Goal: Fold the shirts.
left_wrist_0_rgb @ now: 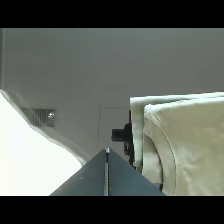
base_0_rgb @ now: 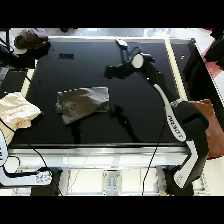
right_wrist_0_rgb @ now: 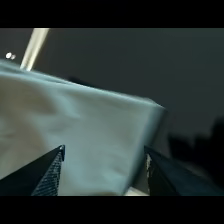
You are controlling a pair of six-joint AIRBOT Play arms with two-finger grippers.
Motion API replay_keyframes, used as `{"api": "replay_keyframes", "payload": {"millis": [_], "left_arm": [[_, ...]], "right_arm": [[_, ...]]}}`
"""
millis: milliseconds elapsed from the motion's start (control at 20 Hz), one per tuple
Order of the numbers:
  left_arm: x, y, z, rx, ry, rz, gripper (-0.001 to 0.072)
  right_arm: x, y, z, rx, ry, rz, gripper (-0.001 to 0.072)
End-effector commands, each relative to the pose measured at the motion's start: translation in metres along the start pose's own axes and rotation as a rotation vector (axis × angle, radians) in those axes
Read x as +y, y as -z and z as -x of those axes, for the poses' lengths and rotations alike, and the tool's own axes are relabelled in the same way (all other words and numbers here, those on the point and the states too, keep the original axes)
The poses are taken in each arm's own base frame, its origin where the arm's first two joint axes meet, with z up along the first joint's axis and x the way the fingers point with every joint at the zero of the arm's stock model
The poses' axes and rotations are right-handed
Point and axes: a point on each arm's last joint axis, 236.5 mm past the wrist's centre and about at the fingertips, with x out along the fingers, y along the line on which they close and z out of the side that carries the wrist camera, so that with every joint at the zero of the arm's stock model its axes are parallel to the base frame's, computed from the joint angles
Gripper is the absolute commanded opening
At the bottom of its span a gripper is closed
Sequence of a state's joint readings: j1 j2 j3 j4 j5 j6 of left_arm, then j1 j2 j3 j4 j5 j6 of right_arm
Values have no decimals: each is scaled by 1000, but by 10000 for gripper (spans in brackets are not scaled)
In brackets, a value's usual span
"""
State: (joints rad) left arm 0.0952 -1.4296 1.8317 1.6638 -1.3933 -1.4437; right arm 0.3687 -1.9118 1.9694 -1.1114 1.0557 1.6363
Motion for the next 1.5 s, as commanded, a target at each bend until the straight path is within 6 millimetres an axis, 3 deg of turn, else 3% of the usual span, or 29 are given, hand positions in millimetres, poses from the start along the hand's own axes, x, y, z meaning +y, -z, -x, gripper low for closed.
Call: {"api": "replay_keyframes", "payload": {"millis": [0, 150, 400, 600, 800, 850, 900, 950, 1050, 1200, 1350, 1450], "left_arm": [[-6, -4, -4, -22, 20, 2, 12], [-10, -9, -4, -43, 37, 5, 12], [-10, -9, -4, -43, 36, 1, 12], [-10, -9, -4, -43, 36, 1, 12], [-10, -9, -4, -43, 36, 1, 12], [-10, -9, -4, -43, 36, 1, 12], [-10, -9, -4, -43, 36, 1, 12], [-10, -9, -4, -42, 36, -5, 12], [-10, -9, -4, -42, 36, -6, 12], [-10, -9, -4, -42, 36, -6, 12], [-10, -9, -4, -42, 36, -6, 12], [-10, -9, -4, -41, 37, -6, 12]], "right_arm": [[-46, 31, -17, 184, -152, -396, 550], [-36, 58, -47, 315, -351, -504, 556], [-17, 94, -98, 380, -362, -481, 562], [5, 93, -117, 329, -351, -454, 559], [16, 107, -126, 348, -324, -403, 543], [19, 108, -127, 348, -323, -398, 427], [20, 106, -128, 339, -323, -398, 111], [21, 102, -128, 325, -329, -405, 9], [24, 86, -115, 300, -350, -389, 9], [3, 52, -65, 268, -271, -239, 8], [-60, 28, 20, 231, -39, -124, 8], [-112, 22, 94, 206, 159, -111, 8]]}}
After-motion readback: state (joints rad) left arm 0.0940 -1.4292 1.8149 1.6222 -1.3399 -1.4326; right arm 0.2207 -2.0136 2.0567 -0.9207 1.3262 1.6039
